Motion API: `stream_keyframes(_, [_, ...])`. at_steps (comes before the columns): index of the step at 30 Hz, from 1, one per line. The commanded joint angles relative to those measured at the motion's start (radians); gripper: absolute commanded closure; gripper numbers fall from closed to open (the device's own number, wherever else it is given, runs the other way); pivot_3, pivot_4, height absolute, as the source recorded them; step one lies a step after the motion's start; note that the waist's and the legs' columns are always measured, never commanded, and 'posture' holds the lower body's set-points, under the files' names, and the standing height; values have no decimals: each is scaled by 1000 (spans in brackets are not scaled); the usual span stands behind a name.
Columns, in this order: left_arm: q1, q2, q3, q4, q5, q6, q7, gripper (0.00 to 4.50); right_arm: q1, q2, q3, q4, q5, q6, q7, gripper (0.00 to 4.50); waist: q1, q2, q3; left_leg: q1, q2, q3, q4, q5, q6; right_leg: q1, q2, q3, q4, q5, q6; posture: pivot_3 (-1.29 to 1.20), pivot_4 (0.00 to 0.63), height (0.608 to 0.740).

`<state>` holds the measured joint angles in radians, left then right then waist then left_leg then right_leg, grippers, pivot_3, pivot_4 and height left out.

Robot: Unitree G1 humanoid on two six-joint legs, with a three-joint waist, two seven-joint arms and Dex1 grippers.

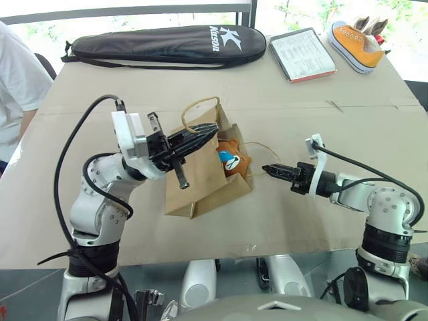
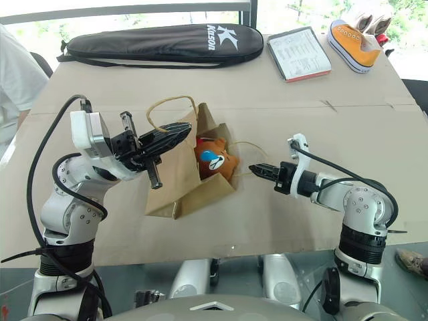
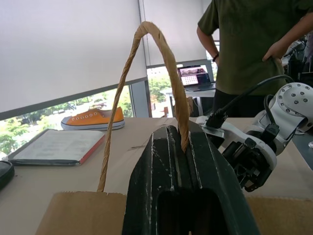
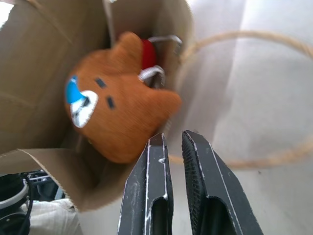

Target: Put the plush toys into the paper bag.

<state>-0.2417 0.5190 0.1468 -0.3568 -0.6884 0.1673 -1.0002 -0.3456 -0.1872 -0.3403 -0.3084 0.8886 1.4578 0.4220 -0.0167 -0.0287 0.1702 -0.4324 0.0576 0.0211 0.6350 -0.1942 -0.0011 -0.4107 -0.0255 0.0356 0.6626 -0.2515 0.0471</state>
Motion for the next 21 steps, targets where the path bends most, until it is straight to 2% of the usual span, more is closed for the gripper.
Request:
stream_keyframes(1, [-1,11,14,-44,-5,-5,15,4500,30,1,-65,-93,104,39,-18,4233,0,0,0,0,0,0,0,0,0,0,0,0,0,0,0,0,150,740])
stream_keyframes(7, [-14,11,3,-58,-7,10,41,4500,104,18,-103,-142,154,87,-93,4233,0,0,0,0,0,0,0,0,0,0,0,0,0,0,0,0,150,740])
stream_keyframes(15, [-33,11,-6,-64,-9,29,53,4500,68,96,-90,-59,126,21,-198,4233,-1,0,0,0,0,0,0,0,0,0,0,0,0,0,0,0,150,740])
stream_keyframes(21, [-31,10,-8,-80,-10,38,61,4500,32,113,-47,28,76,-60,-232,4233,-2,0,0,0,0,0,0,0,0,0,0,0,0,0,0,0,150,740])
